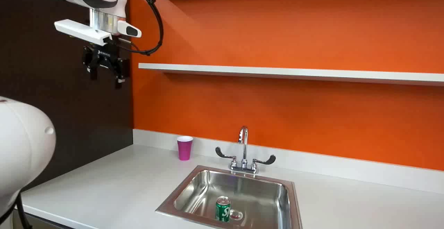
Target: Take the green can out of the sink.
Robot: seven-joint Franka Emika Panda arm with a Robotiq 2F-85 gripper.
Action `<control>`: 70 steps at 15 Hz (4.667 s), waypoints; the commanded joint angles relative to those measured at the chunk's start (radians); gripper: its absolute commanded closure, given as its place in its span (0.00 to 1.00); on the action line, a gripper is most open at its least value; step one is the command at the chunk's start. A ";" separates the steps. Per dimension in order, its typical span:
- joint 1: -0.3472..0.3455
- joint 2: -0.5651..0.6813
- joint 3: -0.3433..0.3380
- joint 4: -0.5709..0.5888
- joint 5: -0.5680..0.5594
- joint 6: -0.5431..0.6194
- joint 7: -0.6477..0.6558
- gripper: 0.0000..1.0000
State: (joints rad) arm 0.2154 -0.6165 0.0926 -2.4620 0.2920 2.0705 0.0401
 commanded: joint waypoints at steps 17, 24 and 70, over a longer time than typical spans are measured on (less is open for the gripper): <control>-0.198 0.070 -0.020 0.016 -0.204 0.010 0.112 0.00; -0.267 0.139 -0.102 0.005 -0.192 0.039 0.098 0.00; -0.412 1.076 -0.237 0.297 -0.265 0.525 -0.230 0.00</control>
State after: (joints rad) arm -0.1714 0.4338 -0.1661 -2.1862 0.0486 2.5844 -0.1712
